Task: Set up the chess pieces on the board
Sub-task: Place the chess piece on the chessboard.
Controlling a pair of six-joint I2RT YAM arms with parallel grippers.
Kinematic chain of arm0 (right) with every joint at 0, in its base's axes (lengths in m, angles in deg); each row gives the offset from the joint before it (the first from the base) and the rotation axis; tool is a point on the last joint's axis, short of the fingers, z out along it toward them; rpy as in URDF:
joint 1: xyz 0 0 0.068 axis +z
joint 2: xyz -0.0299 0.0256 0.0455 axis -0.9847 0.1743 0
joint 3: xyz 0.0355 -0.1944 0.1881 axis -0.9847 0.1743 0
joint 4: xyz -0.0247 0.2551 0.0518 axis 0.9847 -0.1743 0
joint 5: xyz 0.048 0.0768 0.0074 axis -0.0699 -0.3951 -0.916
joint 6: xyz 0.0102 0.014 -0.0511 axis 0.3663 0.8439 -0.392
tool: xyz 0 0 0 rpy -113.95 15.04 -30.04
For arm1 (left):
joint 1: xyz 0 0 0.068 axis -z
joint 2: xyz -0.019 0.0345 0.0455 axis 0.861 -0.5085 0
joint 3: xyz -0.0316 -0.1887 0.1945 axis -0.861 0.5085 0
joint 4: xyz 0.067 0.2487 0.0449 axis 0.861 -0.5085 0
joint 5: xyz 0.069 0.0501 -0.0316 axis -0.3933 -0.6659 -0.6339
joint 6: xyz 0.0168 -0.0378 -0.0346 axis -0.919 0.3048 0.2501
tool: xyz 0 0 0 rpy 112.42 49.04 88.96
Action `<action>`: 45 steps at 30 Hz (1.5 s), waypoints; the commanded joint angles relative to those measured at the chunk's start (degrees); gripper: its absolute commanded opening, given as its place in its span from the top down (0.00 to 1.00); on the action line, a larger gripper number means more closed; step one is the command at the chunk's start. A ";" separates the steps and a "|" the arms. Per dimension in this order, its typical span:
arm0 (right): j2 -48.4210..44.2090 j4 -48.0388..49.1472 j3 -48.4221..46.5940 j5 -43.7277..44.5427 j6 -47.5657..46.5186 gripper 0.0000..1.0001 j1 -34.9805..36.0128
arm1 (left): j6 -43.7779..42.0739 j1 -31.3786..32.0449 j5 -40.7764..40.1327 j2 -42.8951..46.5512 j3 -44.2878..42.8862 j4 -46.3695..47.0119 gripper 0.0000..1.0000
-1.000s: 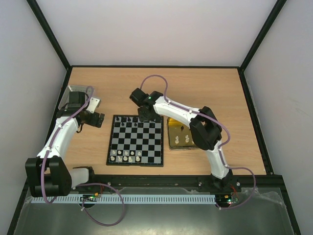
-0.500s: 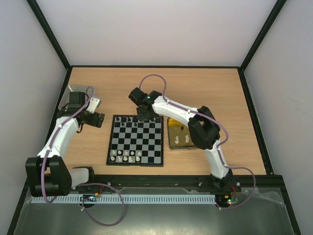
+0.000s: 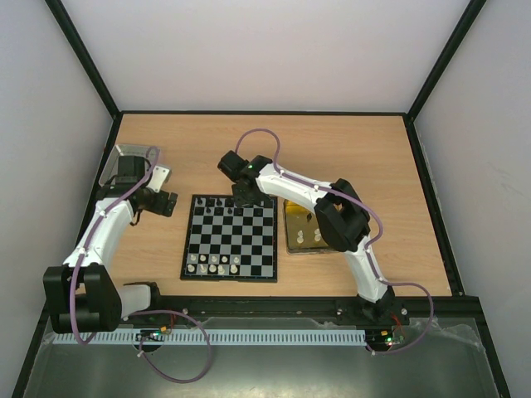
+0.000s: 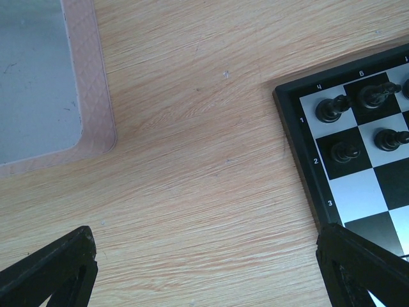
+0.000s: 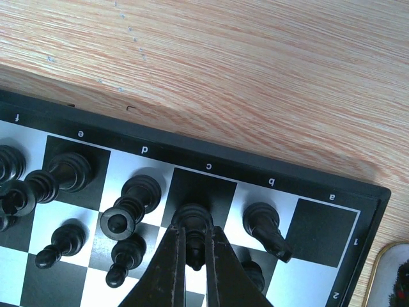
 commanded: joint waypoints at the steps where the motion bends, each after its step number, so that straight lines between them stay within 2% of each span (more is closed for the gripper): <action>1: 0.50 0.18 -1.69 1.14 -0.47 0.98 -0.23 | 0.28 0.28 -0.53 0.07 0.56 -0.32 0.06; 31: 1.94 0.70 -1.90 1.11 -0.21 0.95 -0.58 | -0.25 0.06 -0.43 -0.09 0.91 0.02 0.06; 45: 1.84 0.78 -1.95 1.30 0.00 0.86 -0.63 | -0.18 0.06 -0.44 -0.10 1.27 0.12 0.06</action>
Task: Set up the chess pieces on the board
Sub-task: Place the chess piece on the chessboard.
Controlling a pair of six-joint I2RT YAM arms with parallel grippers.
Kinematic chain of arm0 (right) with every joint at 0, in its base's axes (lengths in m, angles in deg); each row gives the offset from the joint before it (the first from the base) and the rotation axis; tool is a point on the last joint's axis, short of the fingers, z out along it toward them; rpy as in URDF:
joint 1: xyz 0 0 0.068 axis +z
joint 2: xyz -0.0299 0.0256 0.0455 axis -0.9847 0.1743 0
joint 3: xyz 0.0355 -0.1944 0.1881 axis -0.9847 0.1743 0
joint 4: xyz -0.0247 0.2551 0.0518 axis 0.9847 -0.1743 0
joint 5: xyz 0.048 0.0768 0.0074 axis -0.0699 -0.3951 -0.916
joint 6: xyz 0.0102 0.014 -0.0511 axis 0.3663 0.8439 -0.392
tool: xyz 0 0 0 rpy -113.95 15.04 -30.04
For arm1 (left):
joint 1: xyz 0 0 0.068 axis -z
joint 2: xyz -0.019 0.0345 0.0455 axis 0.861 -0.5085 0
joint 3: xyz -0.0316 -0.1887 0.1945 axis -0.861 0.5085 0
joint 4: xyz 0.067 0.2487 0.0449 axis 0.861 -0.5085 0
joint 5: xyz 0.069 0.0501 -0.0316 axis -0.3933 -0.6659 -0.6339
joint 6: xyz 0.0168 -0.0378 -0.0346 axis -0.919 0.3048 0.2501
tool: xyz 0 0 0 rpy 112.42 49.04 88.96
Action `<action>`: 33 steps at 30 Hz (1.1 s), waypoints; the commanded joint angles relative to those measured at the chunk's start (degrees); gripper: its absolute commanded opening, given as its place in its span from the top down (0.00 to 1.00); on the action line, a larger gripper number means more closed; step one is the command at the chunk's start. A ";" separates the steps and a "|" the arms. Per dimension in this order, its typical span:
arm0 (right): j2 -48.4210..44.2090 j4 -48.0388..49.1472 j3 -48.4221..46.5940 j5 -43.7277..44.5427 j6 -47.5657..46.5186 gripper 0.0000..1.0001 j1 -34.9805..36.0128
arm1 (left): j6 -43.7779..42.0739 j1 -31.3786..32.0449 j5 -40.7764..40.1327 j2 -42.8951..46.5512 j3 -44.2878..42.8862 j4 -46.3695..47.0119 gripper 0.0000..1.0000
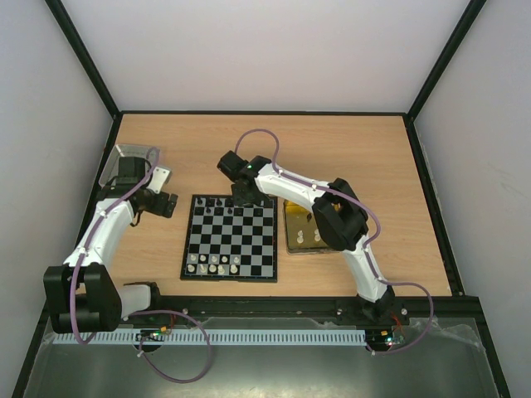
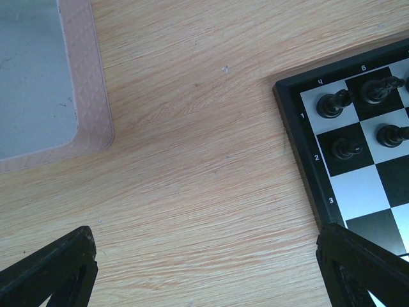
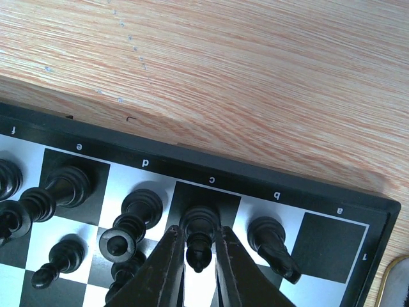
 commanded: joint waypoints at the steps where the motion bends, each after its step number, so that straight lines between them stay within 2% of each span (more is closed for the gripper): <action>1: 0.67 -0.21 -1.44 1.14 -0.11 0.85 -0.34 | -0.17 0.06 -0.33 -0.07 0.74 -0.12 0.06; 6: 0.54 -0.20 -1.44 1.23 -0.10 0.83 -0.34 | -0.04 0.06 -0.12 -0.01 0.65 -0.21 0.06; 27: -3.10 -2.50 -3.74 4.67 0.43 0.83 -1.87 | -0.03 0.06 -0.16 -0.16 0.30 -0.53 0.06; 33: -14.08 -0.01 7.14 6.60 1.16 0.83 -6.10 | -0.62 0.06 -0.68 0.12 -0.01 -1.02 0.06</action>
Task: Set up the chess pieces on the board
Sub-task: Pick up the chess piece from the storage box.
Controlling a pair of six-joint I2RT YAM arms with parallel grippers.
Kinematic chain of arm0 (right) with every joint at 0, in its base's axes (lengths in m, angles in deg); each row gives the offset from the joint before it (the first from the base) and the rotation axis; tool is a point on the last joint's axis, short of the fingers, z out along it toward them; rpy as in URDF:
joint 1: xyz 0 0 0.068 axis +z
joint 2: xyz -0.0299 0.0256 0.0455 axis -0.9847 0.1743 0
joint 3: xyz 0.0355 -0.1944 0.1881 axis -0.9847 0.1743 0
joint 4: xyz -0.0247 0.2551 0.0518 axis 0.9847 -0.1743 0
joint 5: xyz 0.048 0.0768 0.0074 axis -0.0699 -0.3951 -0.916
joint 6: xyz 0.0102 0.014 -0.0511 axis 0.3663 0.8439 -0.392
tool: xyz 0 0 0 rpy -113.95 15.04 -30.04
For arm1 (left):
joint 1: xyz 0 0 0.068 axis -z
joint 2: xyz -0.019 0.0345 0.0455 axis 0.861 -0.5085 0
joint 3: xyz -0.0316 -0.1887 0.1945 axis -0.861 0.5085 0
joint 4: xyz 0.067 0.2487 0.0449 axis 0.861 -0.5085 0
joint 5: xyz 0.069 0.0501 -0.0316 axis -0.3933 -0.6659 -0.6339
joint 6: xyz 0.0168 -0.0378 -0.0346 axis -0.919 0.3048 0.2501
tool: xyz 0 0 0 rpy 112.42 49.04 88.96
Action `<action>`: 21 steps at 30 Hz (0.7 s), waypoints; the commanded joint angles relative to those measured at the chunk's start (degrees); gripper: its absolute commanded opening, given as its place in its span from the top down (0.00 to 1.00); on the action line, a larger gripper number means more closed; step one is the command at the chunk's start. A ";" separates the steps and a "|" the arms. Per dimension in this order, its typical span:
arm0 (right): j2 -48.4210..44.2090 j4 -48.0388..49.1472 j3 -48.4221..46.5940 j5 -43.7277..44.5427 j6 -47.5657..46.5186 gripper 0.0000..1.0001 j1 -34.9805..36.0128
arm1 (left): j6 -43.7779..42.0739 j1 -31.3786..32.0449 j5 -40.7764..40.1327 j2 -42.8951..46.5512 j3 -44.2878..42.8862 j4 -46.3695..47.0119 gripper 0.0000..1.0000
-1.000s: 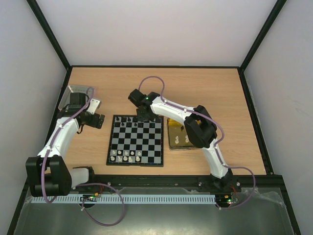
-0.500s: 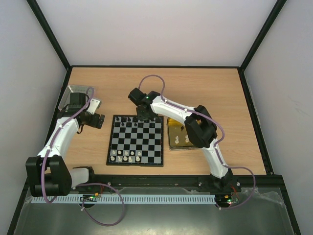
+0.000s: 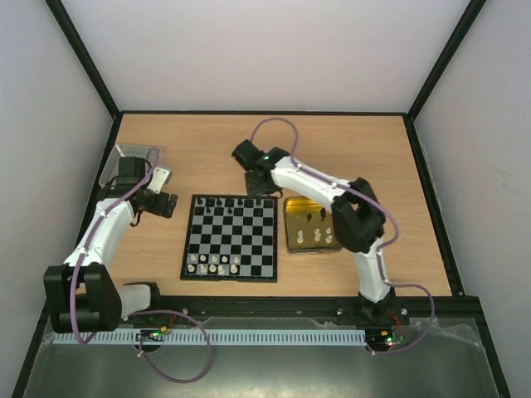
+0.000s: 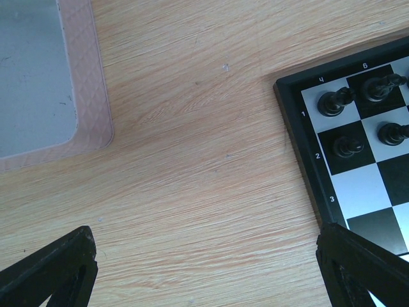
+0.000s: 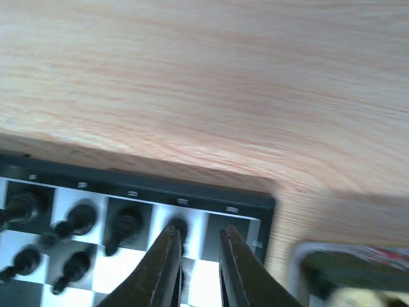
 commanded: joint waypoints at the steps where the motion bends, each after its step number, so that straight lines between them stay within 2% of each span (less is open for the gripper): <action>1: -12.25 0.05 7.92 3.67 1.04 0.84 -4.10 | -0.64 0.06 -0.64 0.16 -0.21 -0.92 0.06; 5: -20.89 1.51 17.85 4.01 1.82 0.83 -5.91 | -0.88 -0.03 -0.53 0.15 -0.76 -0.94 0.06; 13: -29.78 4.89 33.45 3.03 2.43 0.83 -8.52 | -0.71 -0.05 0.66 -0.54 -2.51 -1.72 0.06; 21: -31.19 7.52 39.27 -0.31 3.42 0.80 -11.36 | -1.16 -0.11 0.59 -0.42 -3.25 -2.91 0.06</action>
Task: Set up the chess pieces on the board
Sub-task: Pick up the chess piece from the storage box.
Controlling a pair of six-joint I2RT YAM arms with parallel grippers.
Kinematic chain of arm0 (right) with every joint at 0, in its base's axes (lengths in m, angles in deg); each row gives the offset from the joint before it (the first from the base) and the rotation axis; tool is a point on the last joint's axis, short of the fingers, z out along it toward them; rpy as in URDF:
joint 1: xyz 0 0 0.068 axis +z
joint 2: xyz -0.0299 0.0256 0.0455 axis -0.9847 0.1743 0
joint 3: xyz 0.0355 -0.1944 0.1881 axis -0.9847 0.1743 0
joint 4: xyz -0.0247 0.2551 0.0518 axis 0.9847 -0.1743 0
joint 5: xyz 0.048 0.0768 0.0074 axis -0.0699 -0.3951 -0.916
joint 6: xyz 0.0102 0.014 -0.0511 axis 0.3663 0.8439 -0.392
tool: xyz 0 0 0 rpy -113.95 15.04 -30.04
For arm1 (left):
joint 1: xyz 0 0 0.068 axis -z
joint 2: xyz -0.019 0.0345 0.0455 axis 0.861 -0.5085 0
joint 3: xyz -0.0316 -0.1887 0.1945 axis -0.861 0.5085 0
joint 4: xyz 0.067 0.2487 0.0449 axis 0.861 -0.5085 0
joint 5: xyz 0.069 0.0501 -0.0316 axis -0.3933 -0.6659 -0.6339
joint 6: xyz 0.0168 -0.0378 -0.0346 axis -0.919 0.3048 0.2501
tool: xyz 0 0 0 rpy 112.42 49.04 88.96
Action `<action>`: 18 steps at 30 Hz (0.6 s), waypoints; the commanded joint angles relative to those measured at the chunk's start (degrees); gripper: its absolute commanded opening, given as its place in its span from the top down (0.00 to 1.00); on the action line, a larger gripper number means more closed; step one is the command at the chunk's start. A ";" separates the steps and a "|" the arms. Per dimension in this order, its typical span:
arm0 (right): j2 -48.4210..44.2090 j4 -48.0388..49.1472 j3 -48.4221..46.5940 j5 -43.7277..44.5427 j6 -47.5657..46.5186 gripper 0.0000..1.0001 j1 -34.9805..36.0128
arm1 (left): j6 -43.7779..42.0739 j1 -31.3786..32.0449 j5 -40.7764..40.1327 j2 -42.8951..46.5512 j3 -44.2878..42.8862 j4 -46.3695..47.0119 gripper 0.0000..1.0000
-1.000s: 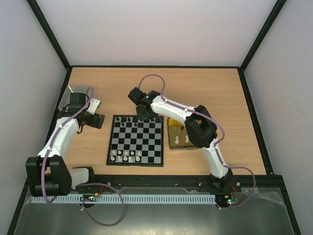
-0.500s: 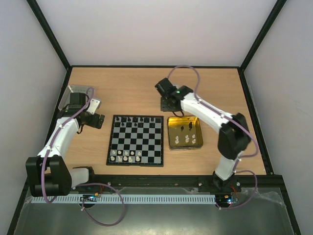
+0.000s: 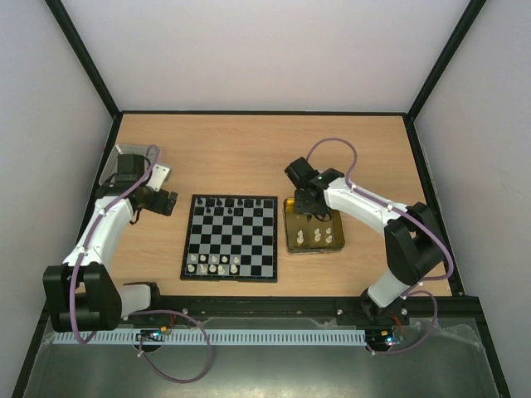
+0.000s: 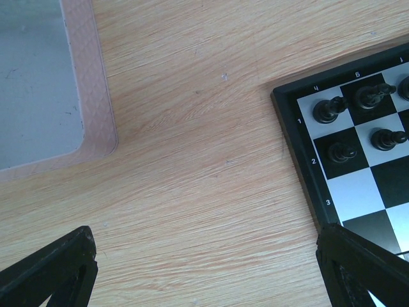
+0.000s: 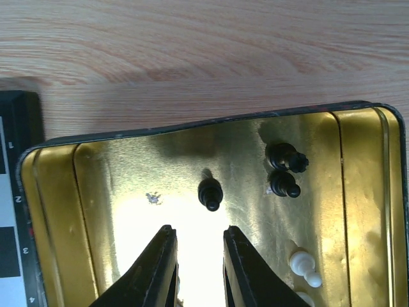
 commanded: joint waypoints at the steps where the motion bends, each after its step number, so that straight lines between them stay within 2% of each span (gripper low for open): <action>1: -1.86 3.29 2.42 -1.55 0.55 0.80 -1.74 | -0.52 -0.07 0.19 -0.05 -1.23 -1.76 0.06; 18: 1.74 8.08 5.97 -7.65 -1.86 0.84 -5.99 | -0.18 -0.10 -0.05 -0.56 -0.95 -1.44 0.06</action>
